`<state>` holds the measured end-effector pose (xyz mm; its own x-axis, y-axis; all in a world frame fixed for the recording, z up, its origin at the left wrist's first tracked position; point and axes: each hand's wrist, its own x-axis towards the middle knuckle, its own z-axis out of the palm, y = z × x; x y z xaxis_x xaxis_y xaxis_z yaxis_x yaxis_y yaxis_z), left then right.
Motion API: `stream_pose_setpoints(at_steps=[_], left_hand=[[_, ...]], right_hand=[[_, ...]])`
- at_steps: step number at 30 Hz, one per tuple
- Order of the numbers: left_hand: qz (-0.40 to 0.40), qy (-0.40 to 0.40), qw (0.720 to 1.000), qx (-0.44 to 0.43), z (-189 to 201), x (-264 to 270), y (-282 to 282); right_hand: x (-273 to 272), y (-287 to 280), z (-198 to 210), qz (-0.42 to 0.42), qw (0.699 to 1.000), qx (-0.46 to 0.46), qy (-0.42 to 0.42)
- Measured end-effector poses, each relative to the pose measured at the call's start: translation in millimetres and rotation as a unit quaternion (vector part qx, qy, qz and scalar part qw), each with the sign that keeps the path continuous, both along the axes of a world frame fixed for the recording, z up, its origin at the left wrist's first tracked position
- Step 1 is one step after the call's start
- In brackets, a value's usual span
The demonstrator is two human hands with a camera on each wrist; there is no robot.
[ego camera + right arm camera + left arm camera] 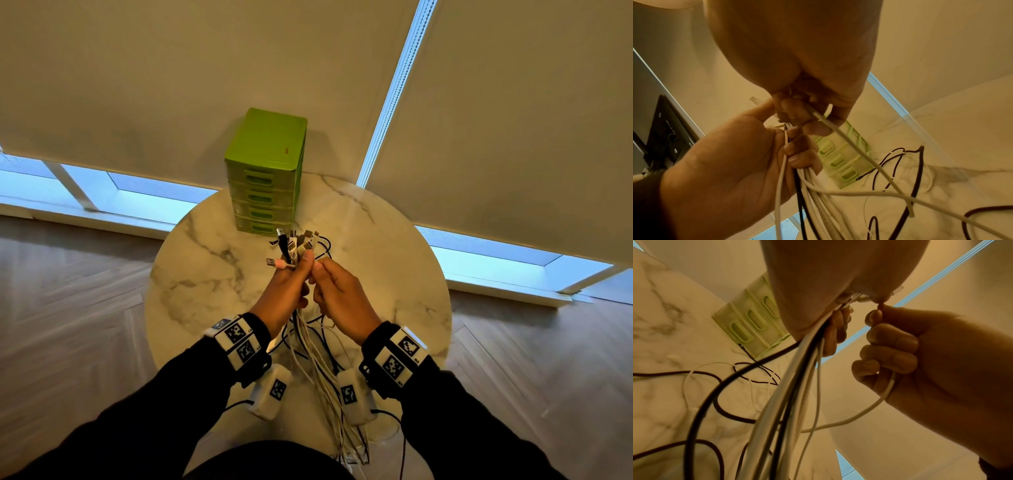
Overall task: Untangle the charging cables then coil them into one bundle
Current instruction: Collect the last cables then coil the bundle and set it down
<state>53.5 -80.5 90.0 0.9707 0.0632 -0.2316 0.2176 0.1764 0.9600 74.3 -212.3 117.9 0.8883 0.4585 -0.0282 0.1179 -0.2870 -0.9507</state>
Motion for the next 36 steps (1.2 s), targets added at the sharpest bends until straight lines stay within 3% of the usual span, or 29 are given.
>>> stream_pose_setpoints(at_steps=[5, 15, 21, 26, 28, 29, 32, 36], left_hand=[[0.014, 0.0, 0.998, -0.059, 4.4, -2.3, -3.1], [-0.025, 0.01, 0.999, 0.036, -3.4, -3.5, -2.2], [0.097, -0.016, 0.995, 0.035, 19.3, 6.0, 10.1], [0.13, -0.065, 0.983, -0.11, 46.6, 19.7, 38.7], [0.127, -0.079, 0.981, -0.123, 60.1, 25.0, 56.1], [0.124, -0.087, 0.982, -0.114, 65.1, 26.6, 64.0], [0.109, -0.1, 0.988, -0.053, 68.2, 25.7, 78.1], [0.106, -0.081, 0.991, -0.001, 49.8, 19.5, 69.8]], right_hand=[[-7.1, -1.8, 5.4, 0.012, 0.999, 0.034, 0.034], [-2.5, 1.4, -7.8, 0.021, 0.994, 0.027, 0.103], [-3.5, -20.5, -30.7, 0.153, 0.977, -0.136, 0.059], [-0.6, -46.1, -72.8, 0.186, 0.94, -0.28, 0.05], [3.8, -56.4, -76.0, 0.201, 0.915, -0.349, 0.035], [8.2, -61.7, -79.8, 0.194, 0.91, -0.366, 0.012], [28.4, -68.4, -87.5, 0.079, 0.941, -0.323, -0.055], [48.1, -42.5, -64.6, -0.045, 0.98, -0.171, -0.086]])
